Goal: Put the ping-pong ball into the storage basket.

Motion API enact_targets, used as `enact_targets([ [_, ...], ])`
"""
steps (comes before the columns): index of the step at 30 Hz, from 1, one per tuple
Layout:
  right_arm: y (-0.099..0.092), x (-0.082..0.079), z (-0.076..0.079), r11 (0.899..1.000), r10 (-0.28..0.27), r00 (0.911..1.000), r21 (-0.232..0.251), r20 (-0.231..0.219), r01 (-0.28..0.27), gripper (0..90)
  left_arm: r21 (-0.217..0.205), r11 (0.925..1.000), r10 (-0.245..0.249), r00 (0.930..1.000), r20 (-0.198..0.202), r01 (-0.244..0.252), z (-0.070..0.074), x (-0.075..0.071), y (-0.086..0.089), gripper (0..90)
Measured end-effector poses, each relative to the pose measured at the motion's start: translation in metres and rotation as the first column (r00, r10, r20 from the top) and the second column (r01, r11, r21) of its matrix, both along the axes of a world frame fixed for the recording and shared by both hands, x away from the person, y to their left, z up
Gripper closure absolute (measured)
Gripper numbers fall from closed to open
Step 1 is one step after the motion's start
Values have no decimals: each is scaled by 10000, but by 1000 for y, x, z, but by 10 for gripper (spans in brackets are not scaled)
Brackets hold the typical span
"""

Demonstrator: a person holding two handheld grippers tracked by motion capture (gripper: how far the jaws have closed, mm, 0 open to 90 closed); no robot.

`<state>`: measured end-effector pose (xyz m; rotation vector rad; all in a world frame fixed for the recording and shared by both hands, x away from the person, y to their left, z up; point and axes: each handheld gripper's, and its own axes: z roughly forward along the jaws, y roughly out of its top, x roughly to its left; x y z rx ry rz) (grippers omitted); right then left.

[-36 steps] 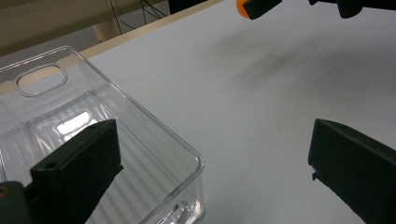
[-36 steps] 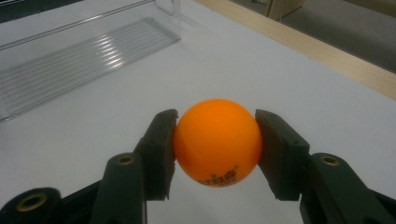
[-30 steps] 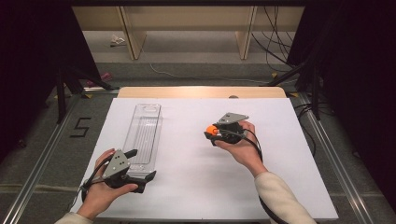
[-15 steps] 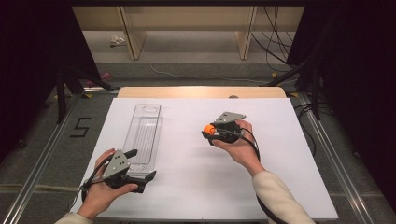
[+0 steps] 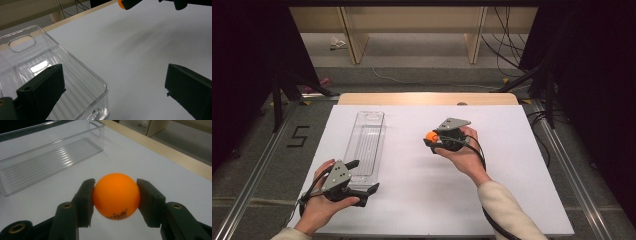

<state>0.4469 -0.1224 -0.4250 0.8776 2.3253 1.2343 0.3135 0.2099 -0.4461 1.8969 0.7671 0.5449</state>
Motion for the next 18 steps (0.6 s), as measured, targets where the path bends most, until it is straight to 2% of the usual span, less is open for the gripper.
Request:
enact_targets([
  [18,18,6,4,9997,229,9997,103,61,-229,514,26,10000,-19,10000,-1,19,0,0,0,23],
])
